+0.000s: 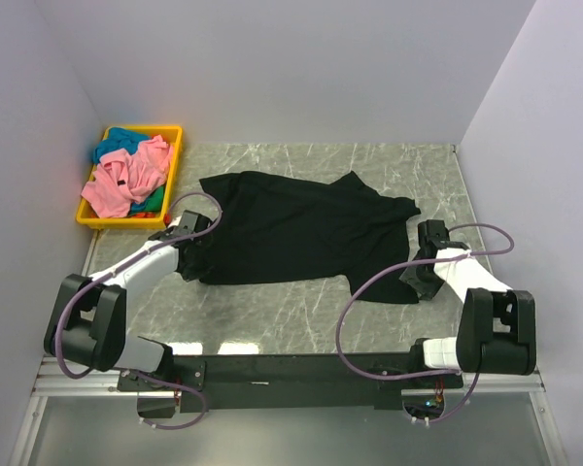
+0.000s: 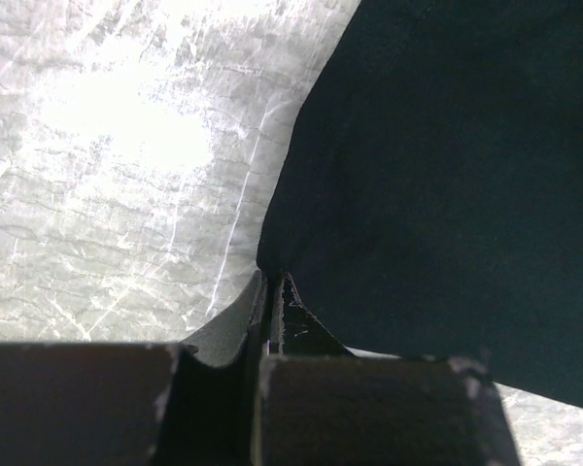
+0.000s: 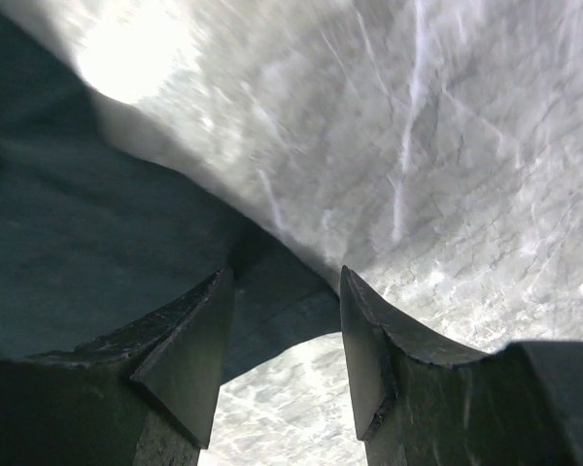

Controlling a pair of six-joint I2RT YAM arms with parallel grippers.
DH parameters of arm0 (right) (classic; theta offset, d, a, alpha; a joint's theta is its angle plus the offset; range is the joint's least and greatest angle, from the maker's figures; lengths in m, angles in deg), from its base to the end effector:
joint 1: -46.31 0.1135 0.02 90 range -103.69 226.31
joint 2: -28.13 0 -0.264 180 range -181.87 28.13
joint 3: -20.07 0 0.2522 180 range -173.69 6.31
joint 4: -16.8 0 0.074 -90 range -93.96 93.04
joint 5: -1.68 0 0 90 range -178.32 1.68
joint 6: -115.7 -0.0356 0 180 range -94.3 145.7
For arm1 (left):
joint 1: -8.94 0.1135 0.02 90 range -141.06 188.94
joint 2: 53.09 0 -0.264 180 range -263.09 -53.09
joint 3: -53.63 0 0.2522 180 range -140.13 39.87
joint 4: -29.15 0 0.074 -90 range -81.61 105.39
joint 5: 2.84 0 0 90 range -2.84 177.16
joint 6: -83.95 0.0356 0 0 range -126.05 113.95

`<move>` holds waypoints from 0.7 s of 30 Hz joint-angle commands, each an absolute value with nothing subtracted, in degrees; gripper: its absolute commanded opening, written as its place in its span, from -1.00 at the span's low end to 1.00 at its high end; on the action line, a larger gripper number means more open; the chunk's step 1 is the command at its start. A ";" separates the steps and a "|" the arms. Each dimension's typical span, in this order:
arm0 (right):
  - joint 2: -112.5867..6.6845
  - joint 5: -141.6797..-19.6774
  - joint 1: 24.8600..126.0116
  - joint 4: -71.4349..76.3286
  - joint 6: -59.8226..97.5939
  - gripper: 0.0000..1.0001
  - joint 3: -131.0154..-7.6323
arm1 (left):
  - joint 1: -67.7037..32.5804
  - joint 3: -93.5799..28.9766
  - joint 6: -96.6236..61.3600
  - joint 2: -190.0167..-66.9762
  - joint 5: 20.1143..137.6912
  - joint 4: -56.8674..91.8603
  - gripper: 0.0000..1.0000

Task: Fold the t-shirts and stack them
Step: Flatten the tshirt out

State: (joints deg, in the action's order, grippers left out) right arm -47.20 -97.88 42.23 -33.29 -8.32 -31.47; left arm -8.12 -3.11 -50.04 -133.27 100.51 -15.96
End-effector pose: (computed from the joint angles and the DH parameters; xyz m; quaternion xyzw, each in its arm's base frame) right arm 0.2132 -0.0211 0.1623 0.3331 0.9288 -0.0436 0.1563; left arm 0.2377 -0.0643 0.1722 -0.2483 0.9440 0.0045 0.2172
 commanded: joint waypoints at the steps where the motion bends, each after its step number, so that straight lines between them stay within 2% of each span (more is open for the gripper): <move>1: -48.42 -97.47 41.74 -33.61 -9.72 0.09 -30.17 | -8.29 -4.25 -48.77 -131.05 100.08 -16.16 -0.99; 12: -50.44 -95.00 41.83 -32.82 -10.33 0.03 -29.37 | -8.20 -4.17 -48.59 -130.52 99.12 -15.63 -0.99; 15: -49.92 -94.30 41.74 -32.64 -10.42 -0.09 -28.85 | -8.20 -4.16 -48.50 -130.17 99.29 -15.72 -0.99; 18: -49.57 -93.33 41.74 -32.20 -10.51 -0.33 -28.58 | -8.20 -4.08 -48.50 -130.08 99.20 -15.81 -0.99; 19: -49.65 -92.98 41.83 -31.85 -10.42 -0.49 -28.67 | -8.29 -4.16 -48.50 -130.17 99.29 -15.81 -0.99; 21: -49.83 -91.84 41.74 -31.41 -10.51 -0.65 -28.67 | -8.20 -4.16 -48.59 -130.26 99.55 -16.07 -0.99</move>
